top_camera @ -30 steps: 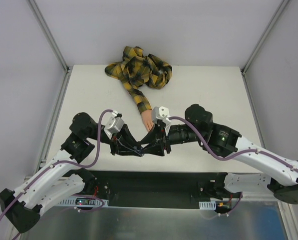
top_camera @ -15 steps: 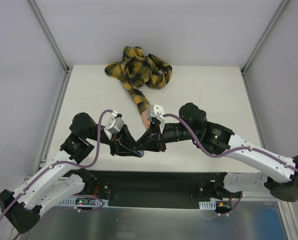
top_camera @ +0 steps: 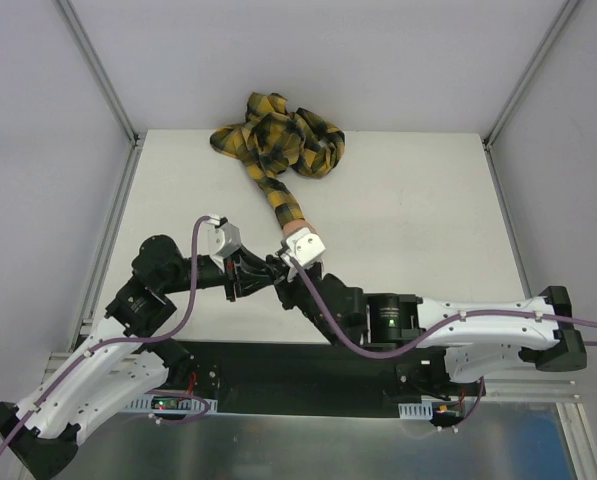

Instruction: Paint the nails

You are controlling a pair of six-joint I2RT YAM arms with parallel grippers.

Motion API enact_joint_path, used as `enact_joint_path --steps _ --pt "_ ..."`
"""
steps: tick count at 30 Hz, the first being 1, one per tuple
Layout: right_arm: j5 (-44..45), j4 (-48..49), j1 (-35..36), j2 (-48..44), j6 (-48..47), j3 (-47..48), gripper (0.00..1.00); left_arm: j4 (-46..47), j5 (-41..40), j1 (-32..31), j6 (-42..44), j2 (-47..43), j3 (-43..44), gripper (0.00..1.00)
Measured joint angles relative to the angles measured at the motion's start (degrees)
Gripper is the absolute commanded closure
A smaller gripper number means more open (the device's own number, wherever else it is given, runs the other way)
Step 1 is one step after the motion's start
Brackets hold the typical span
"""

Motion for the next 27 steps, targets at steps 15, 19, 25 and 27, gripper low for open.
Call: enact_joint_path --steps 15,19,25,27 --pt "-15.8 -14.9 -7.9 -5.4 2.6 2.1 0.23 1.0 -1.3 0.8 1.4 5.8 0.3 1.00" --pt "-28.6 -16.3 -10.1 -11.1 -0.3 -0.2 0.21 1.9 5.8 0.8 0.9 7.8 1.3 1.00" --pt "-48.7 -15.7 -20.6 -17.0 -3.7 -1.3 0.30 5.7 17.8 0.7 -3.0 11.0 2.1 1.00" --pt "-53.7 -15.0 -23.3 -17.3 -4.2 -1.2 0.33 6.8 19.8 0.6 -3.7 11.0 2.1 1.00"
